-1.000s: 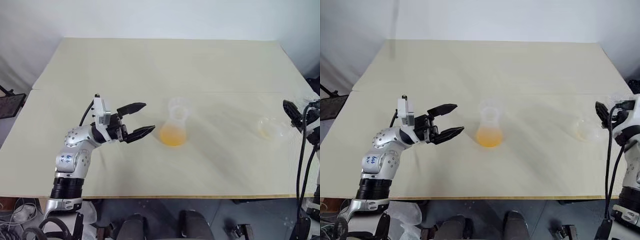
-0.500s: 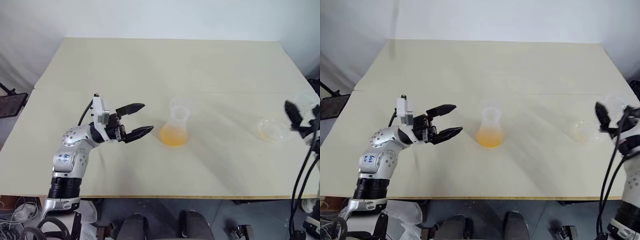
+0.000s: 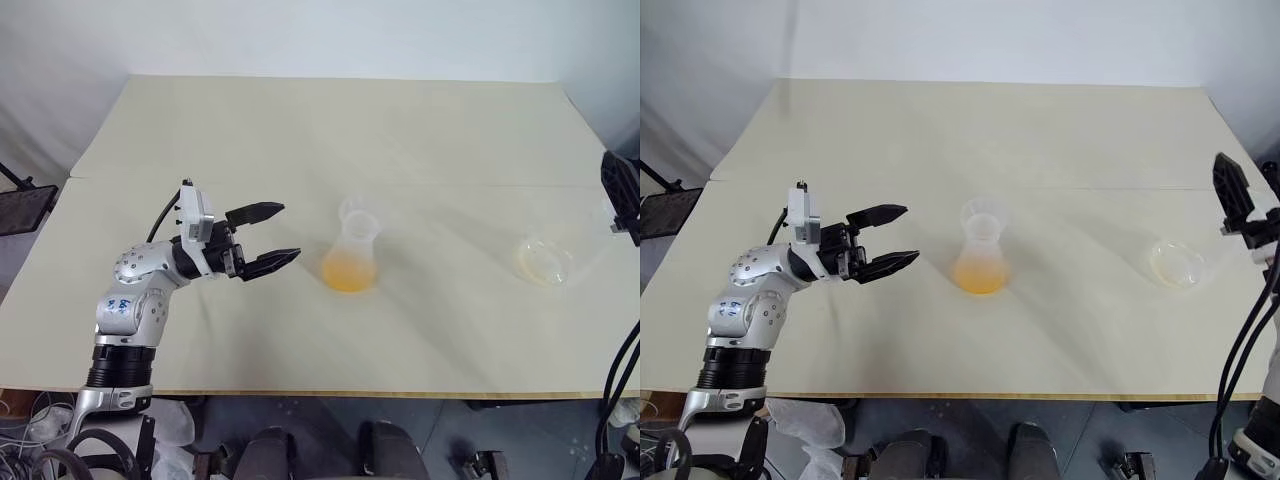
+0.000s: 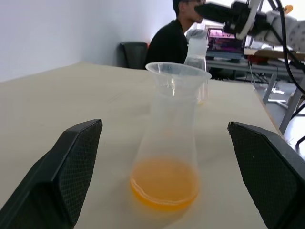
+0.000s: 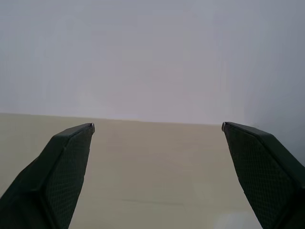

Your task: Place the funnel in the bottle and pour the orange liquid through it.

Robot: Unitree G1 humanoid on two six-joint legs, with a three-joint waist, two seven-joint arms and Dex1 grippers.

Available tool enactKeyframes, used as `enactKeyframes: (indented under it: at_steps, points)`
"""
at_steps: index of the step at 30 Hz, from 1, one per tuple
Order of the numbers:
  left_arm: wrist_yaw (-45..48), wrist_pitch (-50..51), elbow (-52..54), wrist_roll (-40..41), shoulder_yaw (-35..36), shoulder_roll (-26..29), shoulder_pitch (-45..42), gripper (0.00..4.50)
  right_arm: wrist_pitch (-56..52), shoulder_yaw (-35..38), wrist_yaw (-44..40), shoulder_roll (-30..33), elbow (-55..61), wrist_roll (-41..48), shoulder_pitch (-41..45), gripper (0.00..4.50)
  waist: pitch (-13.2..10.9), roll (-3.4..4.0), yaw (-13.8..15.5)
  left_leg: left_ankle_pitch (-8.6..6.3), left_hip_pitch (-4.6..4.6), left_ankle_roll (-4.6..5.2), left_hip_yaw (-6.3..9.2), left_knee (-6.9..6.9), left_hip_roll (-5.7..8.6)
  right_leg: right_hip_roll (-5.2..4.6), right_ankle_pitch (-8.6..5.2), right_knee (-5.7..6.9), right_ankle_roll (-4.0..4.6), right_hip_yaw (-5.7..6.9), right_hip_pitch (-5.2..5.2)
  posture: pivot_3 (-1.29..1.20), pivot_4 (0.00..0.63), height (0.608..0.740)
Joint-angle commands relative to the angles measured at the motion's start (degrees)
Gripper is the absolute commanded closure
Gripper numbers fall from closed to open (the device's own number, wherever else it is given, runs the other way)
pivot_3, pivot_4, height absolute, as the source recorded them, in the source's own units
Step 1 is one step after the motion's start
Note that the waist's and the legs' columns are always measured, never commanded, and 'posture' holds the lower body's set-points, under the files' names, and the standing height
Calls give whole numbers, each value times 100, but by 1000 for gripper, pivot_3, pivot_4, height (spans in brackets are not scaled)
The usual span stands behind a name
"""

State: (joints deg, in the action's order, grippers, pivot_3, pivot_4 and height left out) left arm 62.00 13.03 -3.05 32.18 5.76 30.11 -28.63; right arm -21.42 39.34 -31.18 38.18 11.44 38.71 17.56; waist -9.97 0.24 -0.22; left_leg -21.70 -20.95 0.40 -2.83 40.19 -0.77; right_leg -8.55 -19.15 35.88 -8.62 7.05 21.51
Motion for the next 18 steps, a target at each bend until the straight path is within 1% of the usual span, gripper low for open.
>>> enactKeyframes:
  at_steps: [1, 4, 6, 8, 10, 13, 15, 18]
  points:
    - [84, -92, 89, -112, 146, 271, 83, 0, 193, -427, -802, 334, 403, 102, -92, 8, 0, 0, 1, 0, -1, 0, -1, 0, 1, -1, 0, -1, 0, -1, 0, 0, 150, 740]
    - [208, -161, 38, -252, 198, 586, 351, 0, 579, -1059, -1936, 509, 663, -52, -605, 8, 0, 0, 4, 0, -2, 0, -1, -1, 3, -1, 0, -2, 0, 0, 0, 0, 150, 740]
    - [307, -299, -25, -297, 267, 730, 578, 0, 922, -1314, -2417, 461, 697, -146, -955, 8, 0, -1, 7, 0, 0, 0, 3, -8, 1, 0, 0, -2, 0, 6, 0, 0, 150, 740]
    - [318, -538, -71, -398, 353, 804, 800, 0, 1286, -1406, -2692, 289, 618, -182, -1201, 8, -1, -2, 36, -1, -3, 1, 3, -6, 6, -4, 0, -4, 0, 6, 0, 0, 150, 740]
    - [280, -714, -53, -439, 463, 811, 973, 0, 1195, -1485, -2943, 314, 542, -95, -1460, 8, -1, -2, 47, -1, -8, 1, 6, 0, 7, -5, 0, -6, 0, 8, -1, 0, 150, 740]
    - [-17, -888, 184, -592, 568, 770, 1319, 0, 1784, -1627, -3563, 378, 205, -592, -2296, 8, -2, -4, 106, -1, -7, 1, 14, 1, 4, -4, 0, -7, 0, 16, -6, 0, 150, 740]
    - [-164, -981, 325, -682, 582, 748, 1499, 0, 1879, -1573, -3593, 282, 127, -544, -2506, 8, -2, -6, 117, -1, -7, 1, 13, -1, 4, -5, 0, -9, 0, 17, -6, 0, 150, 740]
    - [-186, -1072, 345, -686, 631, 782, 1636, 0, 2223, -1673, -3693, 269, 27, -768, -2622, 8, -2, -5, 109, -1, -3, 1, 5, 4, 3, -5, 0, -12, 0, 9, -6, 0, 150, 740]
